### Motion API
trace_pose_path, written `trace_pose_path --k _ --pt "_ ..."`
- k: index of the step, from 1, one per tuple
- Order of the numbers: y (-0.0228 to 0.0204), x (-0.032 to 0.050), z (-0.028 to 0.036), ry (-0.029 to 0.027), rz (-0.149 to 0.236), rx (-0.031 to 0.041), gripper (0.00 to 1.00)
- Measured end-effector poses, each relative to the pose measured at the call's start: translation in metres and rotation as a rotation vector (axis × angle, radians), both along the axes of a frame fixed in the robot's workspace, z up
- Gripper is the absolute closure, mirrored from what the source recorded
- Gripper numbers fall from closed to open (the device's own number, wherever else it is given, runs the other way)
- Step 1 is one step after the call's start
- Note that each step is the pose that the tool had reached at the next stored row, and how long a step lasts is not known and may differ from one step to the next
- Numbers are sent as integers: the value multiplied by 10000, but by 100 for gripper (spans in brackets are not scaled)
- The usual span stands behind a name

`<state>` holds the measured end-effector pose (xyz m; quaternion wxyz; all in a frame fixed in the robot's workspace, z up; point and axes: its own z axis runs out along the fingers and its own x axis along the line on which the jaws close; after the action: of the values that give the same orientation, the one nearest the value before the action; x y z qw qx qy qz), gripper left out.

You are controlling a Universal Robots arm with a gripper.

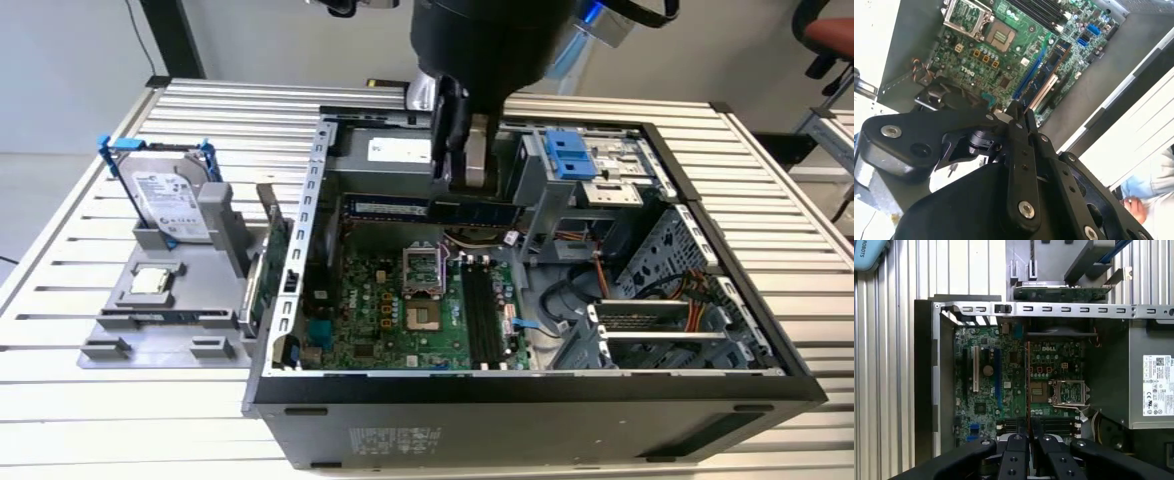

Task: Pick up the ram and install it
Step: 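Pick up the ram and move it above insertion slot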

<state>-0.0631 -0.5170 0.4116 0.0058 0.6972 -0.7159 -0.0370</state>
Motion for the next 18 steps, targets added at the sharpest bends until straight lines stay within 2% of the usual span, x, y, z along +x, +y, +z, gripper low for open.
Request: trace_pose_path --k 7,13,18 --pt "0 144 0 1 34 -1 100" --pt "0 231 0 0 311 0 100" --pt "0 359 0 1 428 0 100"
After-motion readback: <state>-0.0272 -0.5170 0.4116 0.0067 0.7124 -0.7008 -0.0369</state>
